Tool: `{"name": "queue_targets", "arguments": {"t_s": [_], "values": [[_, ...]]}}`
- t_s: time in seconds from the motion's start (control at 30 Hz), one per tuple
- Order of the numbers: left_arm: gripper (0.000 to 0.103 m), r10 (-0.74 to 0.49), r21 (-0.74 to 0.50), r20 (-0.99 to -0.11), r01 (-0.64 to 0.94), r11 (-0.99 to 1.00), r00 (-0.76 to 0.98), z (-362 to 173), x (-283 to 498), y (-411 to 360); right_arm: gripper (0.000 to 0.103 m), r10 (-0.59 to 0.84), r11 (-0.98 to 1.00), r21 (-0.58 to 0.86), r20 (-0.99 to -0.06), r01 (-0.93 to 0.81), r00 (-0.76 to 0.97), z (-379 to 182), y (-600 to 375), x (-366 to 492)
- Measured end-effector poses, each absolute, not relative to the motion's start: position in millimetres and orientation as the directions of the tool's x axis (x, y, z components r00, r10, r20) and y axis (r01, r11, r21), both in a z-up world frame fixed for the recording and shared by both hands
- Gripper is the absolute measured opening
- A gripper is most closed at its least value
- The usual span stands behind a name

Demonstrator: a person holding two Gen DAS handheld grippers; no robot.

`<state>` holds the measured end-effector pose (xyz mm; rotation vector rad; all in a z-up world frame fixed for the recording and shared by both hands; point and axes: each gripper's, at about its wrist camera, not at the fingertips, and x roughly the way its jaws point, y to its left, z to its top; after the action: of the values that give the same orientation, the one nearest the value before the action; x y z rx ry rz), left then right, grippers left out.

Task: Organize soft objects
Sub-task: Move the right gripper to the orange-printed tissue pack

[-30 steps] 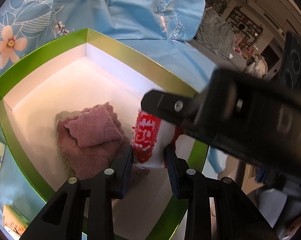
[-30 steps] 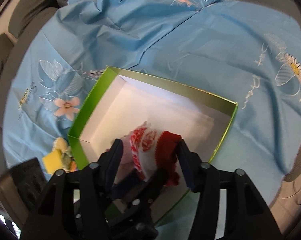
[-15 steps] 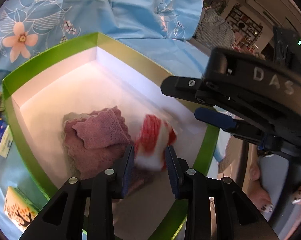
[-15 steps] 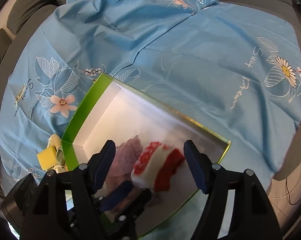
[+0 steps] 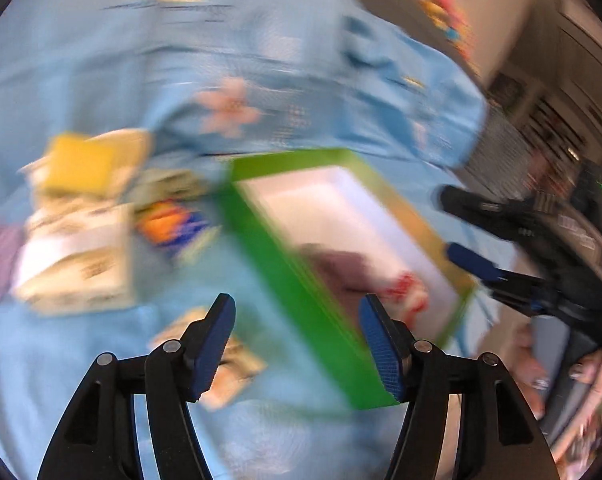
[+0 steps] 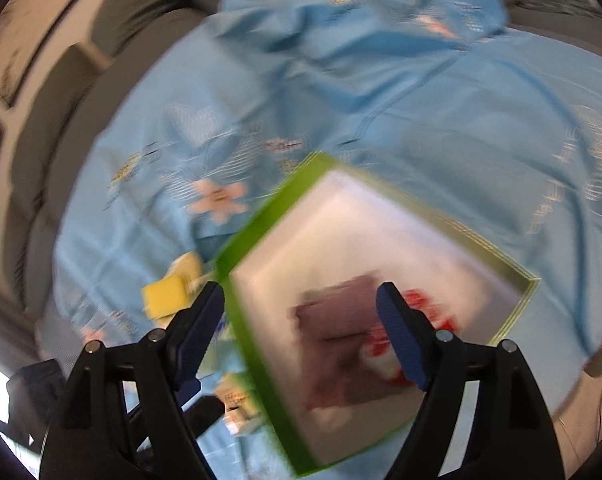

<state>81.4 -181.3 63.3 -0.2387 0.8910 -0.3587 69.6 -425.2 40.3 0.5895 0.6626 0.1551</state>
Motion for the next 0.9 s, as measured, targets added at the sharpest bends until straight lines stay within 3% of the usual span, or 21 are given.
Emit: {"name": "queue_targets", "arguments": {"t_s": [0.27, 0.37, 0.43, 0.7, 0.77, 0.9], "values": [[0.065, -0.369, -0.449, -0.732, 0.002, 0.894, 0.572, 27, 60, -116, 0.081, 0.536, 0.802, 0.556, -0.51, -0.217, 0.673, 46, -349, 77], [0.065, -0.38, -0.476, -0.736, -0.028, 0.879, 0.561, 14, 54, -114, 0.073, 0.594, 0.785, 0.545, -0.53, -0.294, 0.605, 40, -319, 82], [0.065, -0.382, -0.486, -0.74, -0.048, 0.872, 0.554, 5, 56, -117, 0.06, 0.61, 0.783, 0.535, -0.563, -0.317, 0.557, 30, -299, 84], [0.065, -0.42, -0.544, -0.727, -0.082, 0.835, 0.543, -23, 55, -114, 0.06, 0.494, 0.87, 0.412, -0.742, -0.273, 0.454, -12, -249, 109], [0.058, -0.416, -0.529, -0.738, -0.073, 0.845, 0.531, -23, 57, -116, 0.06, 0.467, 0.883, 0.384, -0.769, -0.269, 0.436, -19, -243, 113], [0.054, -0.391, -0.487, -0.764, -0.063, 0.871, 0.514, -25, 62, -116, 0.06, 0.418, 0.907, 0.345, -0.808, -0.242, 0.416, -31, -240, 122]]}}
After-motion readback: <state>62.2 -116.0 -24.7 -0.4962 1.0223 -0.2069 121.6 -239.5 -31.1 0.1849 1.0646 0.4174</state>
